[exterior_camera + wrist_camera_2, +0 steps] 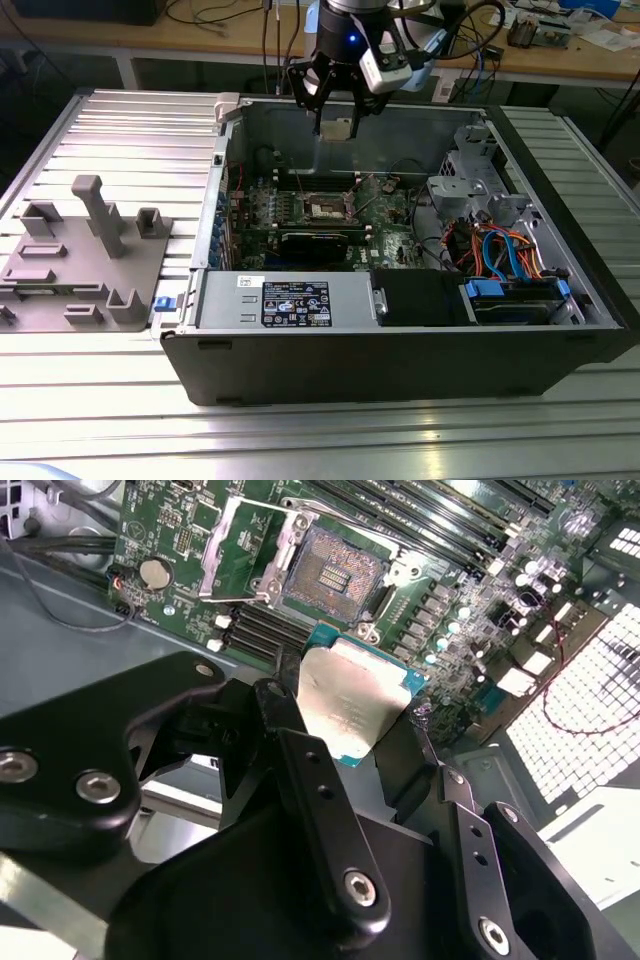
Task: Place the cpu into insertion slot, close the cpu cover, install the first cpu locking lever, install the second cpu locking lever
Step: 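Place the cpu into insertion slot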
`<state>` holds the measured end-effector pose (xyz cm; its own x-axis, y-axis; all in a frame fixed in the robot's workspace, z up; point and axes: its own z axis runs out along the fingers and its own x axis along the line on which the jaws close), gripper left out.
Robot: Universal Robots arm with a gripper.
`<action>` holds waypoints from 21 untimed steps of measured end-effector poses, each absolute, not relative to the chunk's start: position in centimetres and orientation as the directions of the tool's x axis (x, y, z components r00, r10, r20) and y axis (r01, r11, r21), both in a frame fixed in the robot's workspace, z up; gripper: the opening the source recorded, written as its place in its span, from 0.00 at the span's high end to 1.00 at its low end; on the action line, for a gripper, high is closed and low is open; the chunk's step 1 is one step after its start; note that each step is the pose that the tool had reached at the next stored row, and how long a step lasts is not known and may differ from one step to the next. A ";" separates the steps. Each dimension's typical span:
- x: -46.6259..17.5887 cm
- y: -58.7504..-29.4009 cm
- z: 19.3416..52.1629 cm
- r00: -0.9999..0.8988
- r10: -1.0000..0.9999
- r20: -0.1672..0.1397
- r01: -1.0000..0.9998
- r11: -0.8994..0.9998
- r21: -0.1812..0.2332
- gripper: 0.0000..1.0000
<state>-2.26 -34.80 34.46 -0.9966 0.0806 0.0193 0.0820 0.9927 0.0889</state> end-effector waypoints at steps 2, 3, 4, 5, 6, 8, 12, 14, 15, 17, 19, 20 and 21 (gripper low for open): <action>-2.3 -34.8 34.5 -0.995 0.093 0.019 0.095 0.992 0.089 0.46; -2.3 -34.8 34.5 -0.995 0.098 0.019 0.099 0.991 0.089 0.46; -2.3 -34.8 34.4 -0.995 0.103 0.019 0.104 0.991 0.089 0.46; -2.3 -34.8 34.4 -0.994 0.108 0.019 0.109 0.990 0.089 0.46; -2.3 -34.8 34.4 -0.994 0.112 0.019 0.113 0.990 0.089 0.46; -2.3 -34.8 34.4 -0.992 0.123 0.019 0.124 0.988 0.089 0.46; -2.3 -34.8 34.4 -0.988 0.151 0.019 0.152 0.984 0.089 0.46; -2.3 -34.8 34.4 -0.987 0.161 0.019 0.162 0.983 0.089 0.46; -2.3 -34.8 34.4 -0.986 0.165 0.019 0.166 0.982 0.089 0.46; -2.3 -34.8 34.4 -0.985 0.174 0.019 0.175 0.981 0.089 0.46; -2.3 -34.8 34.4 -0.983 0.184 0.019 0.185 0.979 0.089 0.46; -2.3 -34.8 34.4 -0.982 0.189 0.019 0.190 0.978 0.089 0.46; -2.3 -34.8 34.4 -0.979 0.202 0.019 0.203 0.975 0.089 0.46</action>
